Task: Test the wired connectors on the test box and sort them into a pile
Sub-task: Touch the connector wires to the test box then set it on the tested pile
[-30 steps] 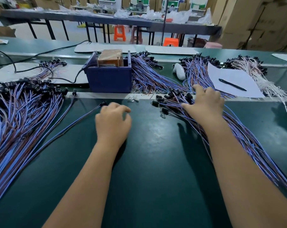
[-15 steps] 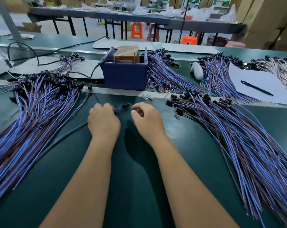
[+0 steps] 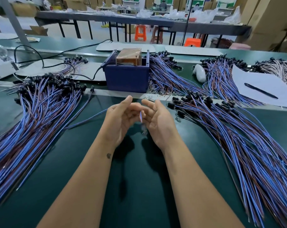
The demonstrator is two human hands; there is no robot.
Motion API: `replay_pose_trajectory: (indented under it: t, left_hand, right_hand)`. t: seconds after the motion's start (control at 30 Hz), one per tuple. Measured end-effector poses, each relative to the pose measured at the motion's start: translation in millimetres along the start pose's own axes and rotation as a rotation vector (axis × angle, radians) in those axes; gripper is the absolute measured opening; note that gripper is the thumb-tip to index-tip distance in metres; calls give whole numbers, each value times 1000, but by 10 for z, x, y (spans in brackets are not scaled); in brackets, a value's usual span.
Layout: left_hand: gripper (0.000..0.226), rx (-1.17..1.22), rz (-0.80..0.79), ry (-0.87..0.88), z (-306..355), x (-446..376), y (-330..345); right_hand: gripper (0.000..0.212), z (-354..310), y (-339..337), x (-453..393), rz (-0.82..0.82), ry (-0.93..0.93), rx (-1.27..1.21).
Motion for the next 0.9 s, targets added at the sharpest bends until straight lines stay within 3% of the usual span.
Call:
replay_pose_trajectory:
  t: [0.17,0.3,0.43,0.53,0.6,0.73,0.9]
  left_hand:
    - [46,-142,-246,-276,-236,112,196]
    - [44,-250,-332,-334,-323,158,263]
    - [44,-365,-207,-352,-322,97,118]
    - [51,-594,51,-311,-267,0,-189]
    - [43,-655,196,-242,-187,-32,-357]
    - [21,-687,217,-109,-113,-52,-384]
    - [25,-753,196,-65,-107,-46,-344]
  right_hand:
    - [9,-122,-38,43,1,-72,-10]
    - [22,-64,11,69,-52,-28,7]
    - [22,-78,-4,32,-53,-66,20]
    - [24,-101,-24,9,-52,-96,50]
    - [26,-86,1,6,-70,-101,126]
    - [25,-33,66,-1,-85,-133,328]
    - [8,-41,65,3,-36,-170,391]
Point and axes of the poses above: each hand's wrist, its own x-axis away from the middle knuckle, its own y-axis out of the palm, z = x × y, the point moved 10 cm from there along -x, towards the middle knuckle, and after that the axes turned 8 degrees about -x, right-handed, at the moved point
